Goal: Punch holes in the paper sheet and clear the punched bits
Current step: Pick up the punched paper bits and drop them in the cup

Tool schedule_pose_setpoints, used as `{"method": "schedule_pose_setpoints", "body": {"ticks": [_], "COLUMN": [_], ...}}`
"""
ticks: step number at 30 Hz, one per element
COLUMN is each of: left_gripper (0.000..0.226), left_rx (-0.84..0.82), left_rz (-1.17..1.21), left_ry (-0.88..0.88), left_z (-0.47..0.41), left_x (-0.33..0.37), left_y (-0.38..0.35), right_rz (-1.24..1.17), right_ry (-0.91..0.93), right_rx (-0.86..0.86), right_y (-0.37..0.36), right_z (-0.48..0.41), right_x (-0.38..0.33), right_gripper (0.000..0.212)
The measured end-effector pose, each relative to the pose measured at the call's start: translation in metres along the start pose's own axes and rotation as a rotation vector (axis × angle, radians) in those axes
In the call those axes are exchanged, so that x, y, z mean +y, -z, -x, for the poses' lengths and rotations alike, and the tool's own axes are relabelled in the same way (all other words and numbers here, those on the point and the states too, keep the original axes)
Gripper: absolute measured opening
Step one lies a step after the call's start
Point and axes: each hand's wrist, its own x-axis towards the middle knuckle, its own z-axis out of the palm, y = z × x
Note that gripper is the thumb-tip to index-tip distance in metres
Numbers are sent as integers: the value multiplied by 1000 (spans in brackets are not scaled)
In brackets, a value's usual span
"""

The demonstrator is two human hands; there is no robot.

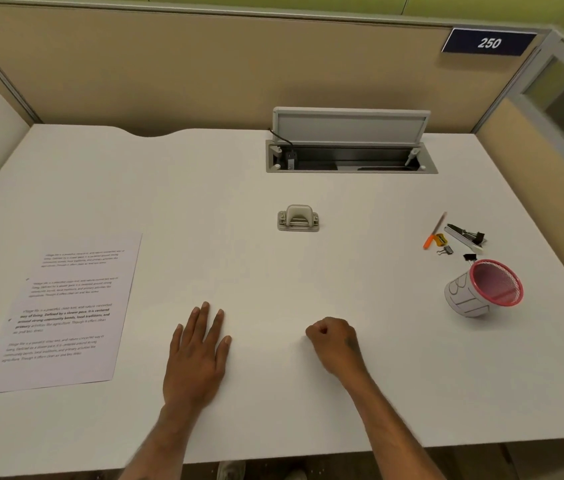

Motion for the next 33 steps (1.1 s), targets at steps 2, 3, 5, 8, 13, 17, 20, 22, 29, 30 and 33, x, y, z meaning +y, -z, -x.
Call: {"method": "schedule_pose_setpoints", "body": {"ticks": [2, 3, 5, 8, 13, 17, 20, 22, 29, 30, 33], "left_gripper": [61, 61, 61, 62, 64, 67, 69, 71, 73, 73, 73], "left_rx": [-1, 0, -3, 1, 26, 27, 18, 10, -1, 0, 2], "left_rz": [-3, -5, -3, 3, 43, 53, 54, 57, 61, 61, 63], "left_ry": [-2, -3, -4, -2, 1, -2, 8, 14, 26, 25, 24], "left_z": [0, 0, 0, 0, -1, -1, -1, -1, -1, -1, 0], "left_x": [0, -1, -1, 0, 1, 1, 1, 1, 2, 3, 3], "left_y": [-1, -1, -1, -1, -2, -3, -1, -1, 2, 2, 3], "right_rz": [-308, -434, -612, -732, -806, -547, -12, 218, 447, 450, 442], "right_ry": [-69, -92, -115, -136, -71, 59, 115, 106, 38, 36, 34], "right_rx": [23, 13, -14, -46, 82, 417, 650, 684, 561, 560, 578], "right_y": [13, 19, 27, 38, 92, 181, 240, 265, 286, 287, 289], "right_z": [3, 4, 6, 8, 5, -13, -25, -31, -44, -45, -45], "right_x": [6, 9, 12, 14, 20, 25, 30, 33, 43, 44, 44], "right_gripper": [16, 12, 7, 8, 14, 14, 17, 20, 26, 25, 26]}}
